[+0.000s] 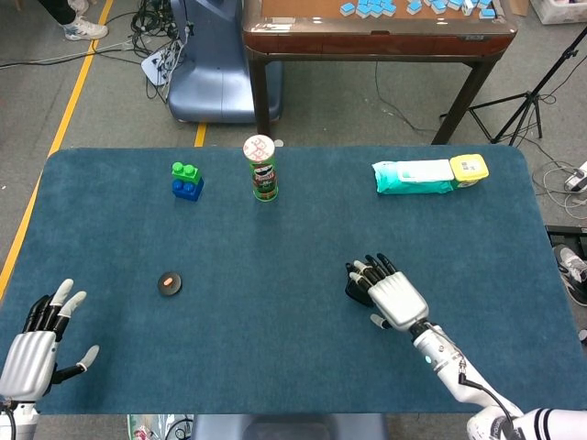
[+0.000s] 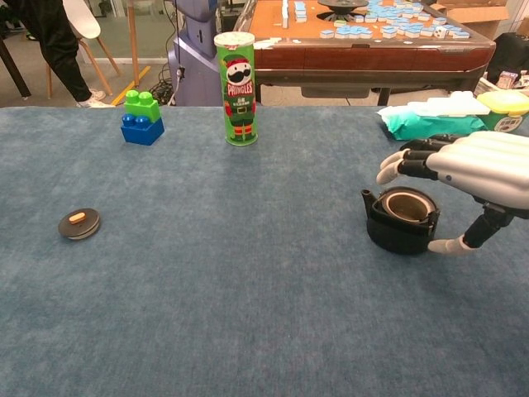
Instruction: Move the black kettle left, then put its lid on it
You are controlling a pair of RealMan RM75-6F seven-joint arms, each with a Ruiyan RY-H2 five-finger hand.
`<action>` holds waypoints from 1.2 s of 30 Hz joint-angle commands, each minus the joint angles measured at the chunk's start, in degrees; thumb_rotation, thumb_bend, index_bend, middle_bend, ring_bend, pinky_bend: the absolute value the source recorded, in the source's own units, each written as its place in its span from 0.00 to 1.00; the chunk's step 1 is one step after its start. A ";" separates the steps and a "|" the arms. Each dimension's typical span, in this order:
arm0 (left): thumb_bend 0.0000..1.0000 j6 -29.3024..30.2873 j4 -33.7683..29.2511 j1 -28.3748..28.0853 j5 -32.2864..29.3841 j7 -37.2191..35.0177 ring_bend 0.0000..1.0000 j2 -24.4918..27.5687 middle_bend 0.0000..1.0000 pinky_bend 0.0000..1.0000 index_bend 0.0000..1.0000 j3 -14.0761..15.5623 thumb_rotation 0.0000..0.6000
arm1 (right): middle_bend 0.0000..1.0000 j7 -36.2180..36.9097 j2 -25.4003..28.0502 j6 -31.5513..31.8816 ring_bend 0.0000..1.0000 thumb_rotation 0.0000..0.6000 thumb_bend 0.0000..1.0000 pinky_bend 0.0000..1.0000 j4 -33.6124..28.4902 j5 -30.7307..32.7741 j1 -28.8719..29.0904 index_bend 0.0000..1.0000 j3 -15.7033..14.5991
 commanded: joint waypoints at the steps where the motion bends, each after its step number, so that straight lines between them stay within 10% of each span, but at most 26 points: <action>1: 0.25 0.02 -0.18 -0.03 0.18 -0.12 0.00 0.06 0.00 0.00 0.11 0.09 1.00 | 0.13 -0.63 -2.21 0.86 0.00 1.00 0.24 0.05 1.87 -0.61 -0.88 0.17 0.51; 16: 0.25 0.79 0.06 0.45 0.15 -1.36 0.00 0.52 0.00 0.00 0.11 0.24 1.00 | 0.13 -3.52 -9.82 1.61 0.00 1.00 0.24 0.05 9.69 -0.58 -1.14 0.17 3.35; 28: 0.25 1.06 0.38 0.70 -0.08 -1.98 0.00 0.69 0.00 0.00 0.11 0.23 1.00 | 0.15 0.68 -9.88 3.26 0.00 1.00 0.46 0.05 10.70 -2.21 -1.52 0.17 5.74; 36: 0.25 0.68 0.28 0.39 0.12 -1.79 0.00 0.68 0.00 0.00 0.11 0.20 1.00 | 0.23 1.57 -8.92 3.79 0.00 1.00 0.49 0.05 11.00 -0.80 -2.56 0.39 6.79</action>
